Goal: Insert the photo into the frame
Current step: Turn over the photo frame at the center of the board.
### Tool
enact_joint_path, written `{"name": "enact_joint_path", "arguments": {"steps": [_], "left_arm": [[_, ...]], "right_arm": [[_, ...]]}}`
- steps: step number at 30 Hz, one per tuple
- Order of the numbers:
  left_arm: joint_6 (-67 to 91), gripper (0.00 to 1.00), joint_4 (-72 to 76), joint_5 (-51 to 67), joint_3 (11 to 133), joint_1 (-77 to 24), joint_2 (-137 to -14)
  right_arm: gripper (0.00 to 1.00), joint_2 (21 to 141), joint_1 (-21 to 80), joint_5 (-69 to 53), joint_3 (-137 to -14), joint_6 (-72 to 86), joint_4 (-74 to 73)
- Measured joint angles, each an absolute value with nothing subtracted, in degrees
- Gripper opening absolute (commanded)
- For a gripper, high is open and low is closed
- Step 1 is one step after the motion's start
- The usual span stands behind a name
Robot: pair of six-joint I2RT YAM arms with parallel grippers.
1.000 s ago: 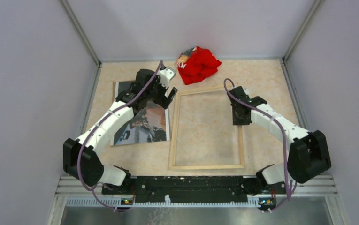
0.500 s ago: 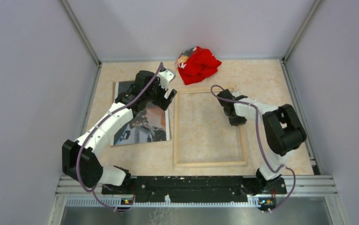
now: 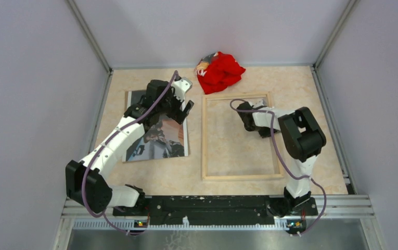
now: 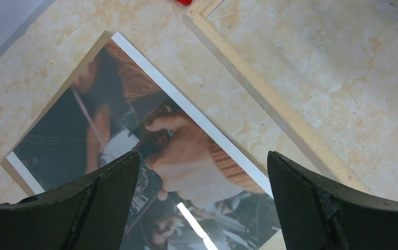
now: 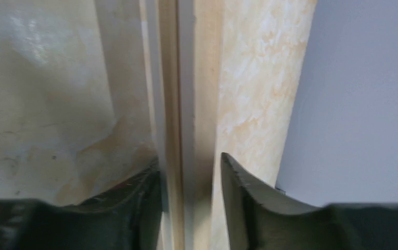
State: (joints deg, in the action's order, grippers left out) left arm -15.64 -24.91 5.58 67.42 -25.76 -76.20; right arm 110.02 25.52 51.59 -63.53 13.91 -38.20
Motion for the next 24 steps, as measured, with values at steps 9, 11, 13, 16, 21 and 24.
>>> {"name": "enact_joint_path", "arguments": {"steps": [9, 11, 13, 16, 21, 24], "left_arm": [[-16.08, 0.98, -26.83, 9.08, 67.09, -22.76, -76.23], [-16.25, 0.98, -27.59, 9.85, 67.26, -22.06, -76.23], [-16.34, 0.98, -28.4, 10.9, 67.75, -21.21, -76.25], [-16.64, 0.98, -29.61, 12.71, 69.25, -19.42, -76.29], [-17.34, 0.98, -31.38, 15.38, 71.94, -15.94, -76.44], [-17.76, 0.98, -31.66, 16.62, 72.31, -13.65, -76.44]], "right_arm": [[0.98, 108.2, 24.56, 53.19, -63.53, 12.29, -40.47], [0.99, 106.8, 24.36, 52.1, -63.64, 11.9, -40.84], [0.99, 104.53, 24.03, 48.12, -63.79, 11.75, -40.47], [0.99, 100.92, 23.66, 41.47, -64.49, 11.84, -40.03], [0.99, 92.92, 23.49, 29.02, -67.7, 12.75, -39.22], [0.99, 89.12, 27.29, 25.02, -70.46, 15.05, -37.85]]}}
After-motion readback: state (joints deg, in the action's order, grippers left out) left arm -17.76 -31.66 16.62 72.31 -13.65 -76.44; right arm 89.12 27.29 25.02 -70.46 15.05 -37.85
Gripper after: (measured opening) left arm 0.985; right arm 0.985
